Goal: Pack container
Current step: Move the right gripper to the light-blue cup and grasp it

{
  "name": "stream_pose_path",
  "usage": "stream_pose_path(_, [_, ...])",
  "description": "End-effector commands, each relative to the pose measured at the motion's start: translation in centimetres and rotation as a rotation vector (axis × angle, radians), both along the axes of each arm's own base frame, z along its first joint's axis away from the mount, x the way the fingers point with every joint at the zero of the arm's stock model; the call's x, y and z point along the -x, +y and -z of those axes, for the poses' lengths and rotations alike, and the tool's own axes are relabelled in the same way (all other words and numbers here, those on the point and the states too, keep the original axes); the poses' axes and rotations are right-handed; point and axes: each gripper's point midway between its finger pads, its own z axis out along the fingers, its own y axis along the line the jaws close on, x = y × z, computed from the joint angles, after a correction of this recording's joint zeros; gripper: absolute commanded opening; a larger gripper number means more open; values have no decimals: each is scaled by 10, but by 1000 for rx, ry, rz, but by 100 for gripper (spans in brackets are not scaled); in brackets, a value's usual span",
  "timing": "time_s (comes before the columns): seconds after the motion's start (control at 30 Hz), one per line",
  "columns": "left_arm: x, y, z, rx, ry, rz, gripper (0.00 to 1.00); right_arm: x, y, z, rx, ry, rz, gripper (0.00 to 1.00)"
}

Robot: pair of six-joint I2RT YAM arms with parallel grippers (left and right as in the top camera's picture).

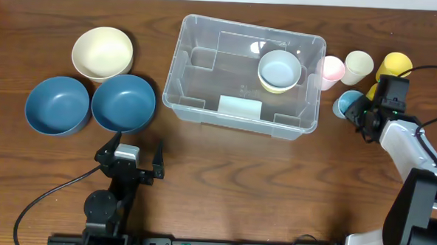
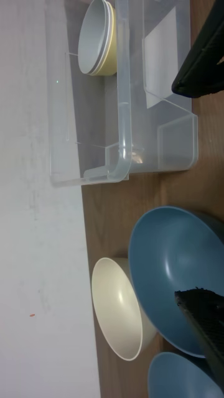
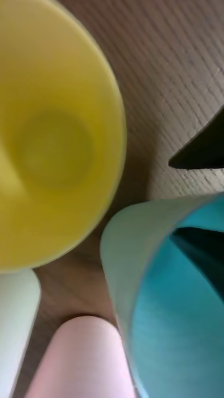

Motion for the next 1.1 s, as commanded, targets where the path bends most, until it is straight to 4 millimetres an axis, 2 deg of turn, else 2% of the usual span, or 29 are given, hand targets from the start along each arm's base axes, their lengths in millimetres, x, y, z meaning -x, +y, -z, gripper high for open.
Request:
stream_pose_path(0.0, [1, -2, 15, -10, 43, 14, 98, 3, 0, 3, -13, 11, 5, 19])
stream_pose_path(0.13, [1, -2, 15, -10, 43, 14, 98, 11, 3, 4, -27, 42, 1, 1])
stream_pose_path(0.2, [1, -2, 15, -10, 43, 14, 98, 18, 6, 1, -38, 57, -7, 1])
stream_pose_path(0.3, [1, -2, 15, -10, 43, 14, 98, 29, 9, -17, -37, 57, -17, 1])
stream_pose_path(0.43, [1, -2, 15, -10, 43, 14, 98, 47, 13, -58, -14, 14, -43, 1])
stream_pose_path(0.6, [1, -2, 15, -10, 43, 14, 98, 81, 26, -118, 7, -76, -94, 1])
stream_pose_path(0.77, [1, -2, 15, -10, 43, 14, 98, 105, 52, -173, 14, -227, -220, 2])
stream_pose_path(0.87, [1, -2, 15, -10, 43, 14, 98, 107, 73, -196, -16, -315, -293, 3])
stream_pose_path(1.07, [1, -2, 15, -10, 43, 14, 98, 93, 109, -214, -68, -377, -392, 1])
